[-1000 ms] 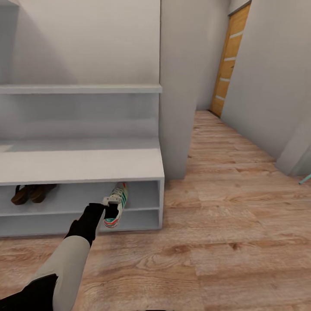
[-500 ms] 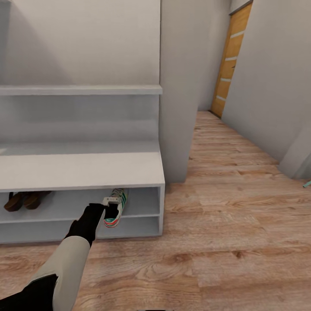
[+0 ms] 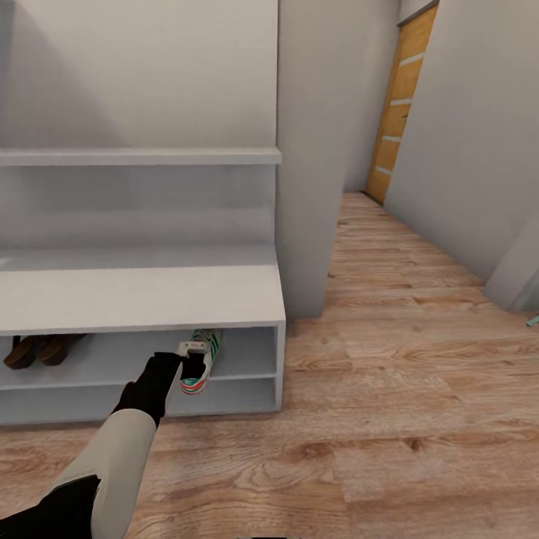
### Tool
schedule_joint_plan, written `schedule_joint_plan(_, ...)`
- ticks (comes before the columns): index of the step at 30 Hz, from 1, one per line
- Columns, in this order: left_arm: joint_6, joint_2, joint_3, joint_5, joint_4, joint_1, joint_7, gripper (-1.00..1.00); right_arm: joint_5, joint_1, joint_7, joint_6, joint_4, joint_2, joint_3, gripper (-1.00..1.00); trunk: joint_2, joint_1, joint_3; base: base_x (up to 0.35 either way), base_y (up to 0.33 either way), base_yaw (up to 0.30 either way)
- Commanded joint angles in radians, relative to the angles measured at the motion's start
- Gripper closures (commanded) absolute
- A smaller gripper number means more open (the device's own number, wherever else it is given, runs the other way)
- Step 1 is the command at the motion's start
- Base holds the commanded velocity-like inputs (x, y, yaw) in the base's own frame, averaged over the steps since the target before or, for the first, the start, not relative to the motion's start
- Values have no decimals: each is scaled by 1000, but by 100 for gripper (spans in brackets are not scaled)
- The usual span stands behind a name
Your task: Pick up the two gym shoes and the two sandals from the corridor floor and place them onto the hallstand (shoe rack) in the corridor, making sure they are on the rack and not on the floor. Arrange them so the two gym shoes are next to each other and the two sandals are next to each other.
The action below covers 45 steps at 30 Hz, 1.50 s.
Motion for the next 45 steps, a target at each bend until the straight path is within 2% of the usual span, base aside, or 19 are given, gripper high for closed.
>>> schedule_joint_plan(1,3,-2,7,-11,-2,-1,-10,100,1,-1,5,-3,1,0,-2,100,0,0,-1,24,-2,0)
schedule_joint_plan(45,3,-2,9,-11,-2,-1,-10,100,1,-1,5,-3,2,0,-2,100,0,0,-1,50,0,0)
